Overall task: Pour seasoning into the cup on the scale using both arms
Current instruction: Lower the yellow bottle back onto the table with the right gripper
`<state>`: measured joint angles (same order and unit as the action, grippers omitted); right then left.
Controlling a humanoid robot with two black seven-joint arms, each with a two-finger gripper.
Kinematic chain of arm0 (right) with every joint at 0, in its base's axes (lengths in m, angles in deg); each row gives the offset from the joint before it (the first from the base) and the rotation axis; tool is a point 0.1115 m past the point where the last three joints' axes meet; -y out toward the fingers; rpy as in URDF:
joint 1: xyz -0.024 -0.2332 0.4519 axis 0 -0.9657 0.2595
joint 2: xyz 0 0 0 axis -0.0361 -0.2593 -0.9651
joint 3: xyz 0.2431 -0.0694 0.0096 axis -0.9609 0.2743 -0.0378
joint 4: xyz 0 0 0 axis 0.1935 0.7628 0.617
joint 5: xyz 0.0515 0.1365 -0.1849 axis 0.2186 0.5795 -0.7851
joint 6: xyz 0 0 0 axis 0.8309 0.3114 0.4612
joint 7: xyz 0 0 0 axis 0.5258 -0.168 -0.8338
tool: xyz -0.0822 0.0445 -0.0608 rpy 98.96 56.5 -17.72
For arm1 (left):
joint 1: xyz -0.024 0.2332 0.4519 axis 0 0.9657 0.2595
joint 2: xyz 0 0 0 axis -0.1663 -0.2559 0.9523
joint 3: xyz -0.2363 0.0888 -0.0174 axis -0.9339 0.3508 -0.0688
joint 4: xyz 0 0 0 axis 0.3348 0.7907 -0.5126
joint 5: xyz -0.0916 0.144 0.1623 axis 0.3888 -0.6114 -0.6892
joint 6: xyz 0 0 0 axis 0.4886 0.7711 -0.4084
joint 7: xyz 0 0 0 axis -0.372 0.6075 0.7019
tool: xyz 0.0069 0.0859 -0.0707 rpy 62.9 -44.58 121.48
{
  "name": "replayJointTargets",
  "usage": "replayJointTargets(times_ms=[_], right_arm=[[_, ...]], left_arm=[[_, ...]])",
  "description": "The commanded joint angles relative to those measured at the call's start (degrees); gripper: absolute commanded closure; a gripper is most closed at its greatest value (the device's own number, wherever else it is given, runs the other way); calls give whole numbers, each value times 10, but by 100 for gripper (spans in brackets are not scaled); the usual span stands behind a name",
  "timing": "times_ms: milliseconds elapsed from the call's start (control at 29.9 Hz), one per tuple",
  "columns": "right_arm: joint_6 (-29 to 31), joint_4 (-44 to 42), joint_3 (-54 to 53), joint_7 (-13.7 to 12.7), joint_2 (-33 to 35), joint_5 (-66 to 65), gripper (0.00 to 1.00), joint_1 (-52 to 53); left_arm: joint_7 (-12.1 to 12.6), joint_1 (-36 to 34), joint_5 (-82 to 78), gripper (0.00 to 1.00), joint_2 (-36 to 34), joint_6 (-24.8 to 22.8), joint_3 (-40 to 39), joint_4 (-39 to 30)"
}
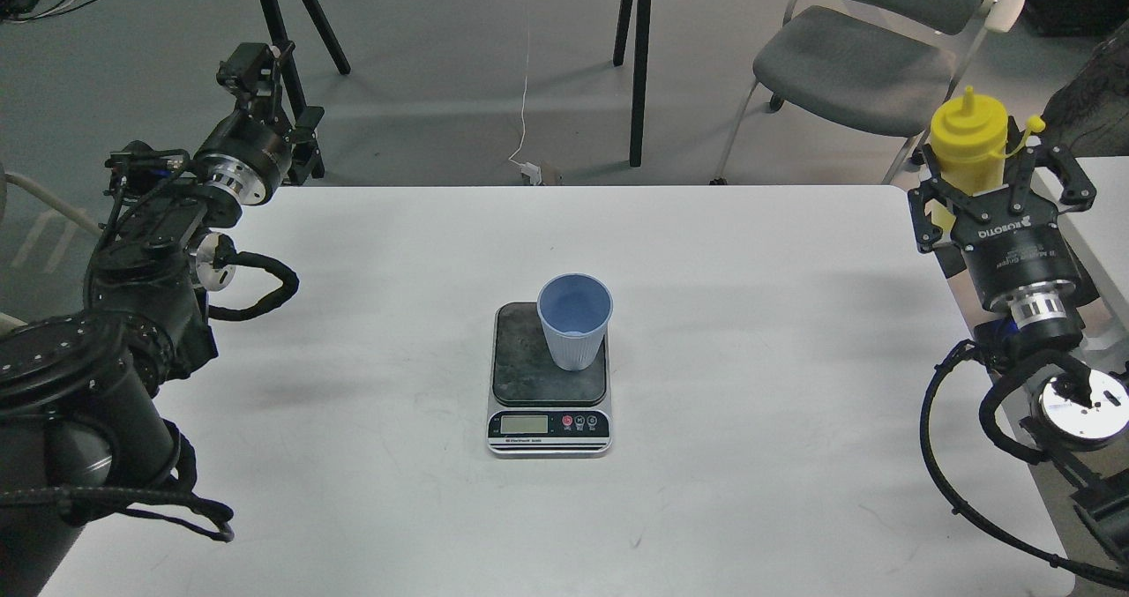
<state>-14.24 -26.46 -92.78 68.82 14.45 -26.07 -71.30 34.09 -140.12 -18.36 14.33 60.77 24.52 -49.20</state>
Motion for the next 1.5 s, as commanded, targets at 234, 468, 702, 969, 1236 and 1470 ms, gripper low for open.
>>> replayJointTargets(times_ms=[234,468,702,969,1236,1470], right_arm=[[0,14,-36,9,-32,-7,29,-74],[0,11,-37,10,-33,-12,29,-75],[0,11,-37,12,-64,-37,29,-98],[0,11,-42,21,-83,-39,30,-107],[0,11,-44,24,-106,-39,30,-119],[0,11,-48,24,-164,-40,30,-119]], left_arm=[[0,-1,-1,11,1,0,1,0],[0,2,-1,11,5,0,1,0],[0,0,0,10,6,0,22,0],[0,0,0,10,5,0,22,0],[0,1,0,10,7,0,25,1],[0,-1,0,10,5,0,35,1]])
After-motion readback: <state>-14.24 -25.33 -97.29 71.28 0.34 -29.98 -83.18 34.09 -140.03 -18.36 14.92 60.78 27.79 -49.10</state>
